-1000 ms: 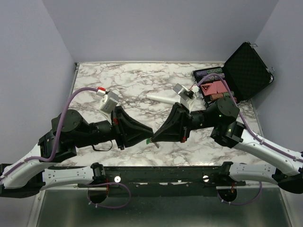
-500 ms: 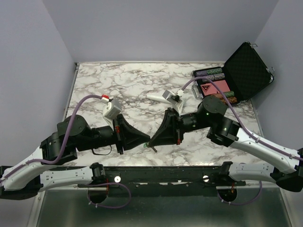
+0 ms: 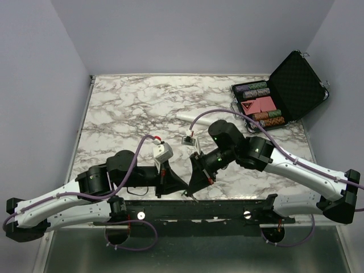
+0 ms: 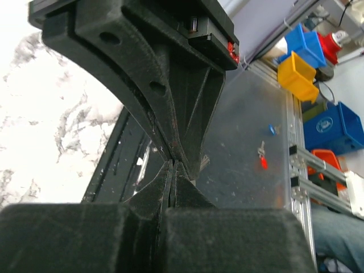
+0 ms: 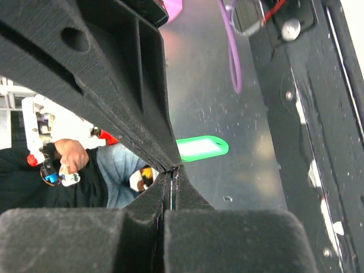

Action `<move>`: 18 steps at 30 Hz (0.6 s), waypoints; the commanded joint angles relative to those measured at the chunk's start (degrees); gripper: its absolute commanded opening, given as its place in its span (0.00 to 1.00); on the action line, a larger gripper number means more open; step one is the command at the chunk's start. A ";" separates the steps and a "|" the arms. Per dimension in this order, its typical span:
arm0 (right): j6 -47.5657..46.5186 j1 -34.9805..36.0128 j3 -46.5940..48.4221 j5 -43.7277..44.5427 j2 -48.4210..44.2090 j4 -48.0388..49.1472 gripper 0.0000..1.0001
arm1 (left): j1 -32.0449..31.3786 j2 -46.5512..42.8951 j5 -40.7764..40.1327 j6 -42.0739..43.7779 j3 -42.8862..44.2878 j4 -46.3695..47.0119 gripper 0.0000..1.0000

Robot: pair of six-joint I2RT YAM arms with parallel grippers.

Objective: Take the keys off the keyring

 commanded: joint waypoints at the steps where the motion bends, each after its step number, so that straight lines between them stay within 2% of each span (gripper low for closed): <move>1: -0.91 0.40 4.20 5.46 1.94 5.39 0.01 | -0.71 5.41 9.13 0.61 -4.18 4.65 0.00; 12: -3.45 0.31 4.28 3.53 2.11 3.97 0.01 | -0.71 9.72 18.63 1.84 -5.07 8.61 0.00; 15: -4.16 0.31 4.81 3.61 2.38 3.36 0.01 | -0.71 10.86 17.59 2.72 -3.49 7.30 0.00; 18: -4.95 0.31 5.16 4.75 2.12 2.92 0.01 | -0.37 11.30 10.57 2.64 0.01 2.83 0.20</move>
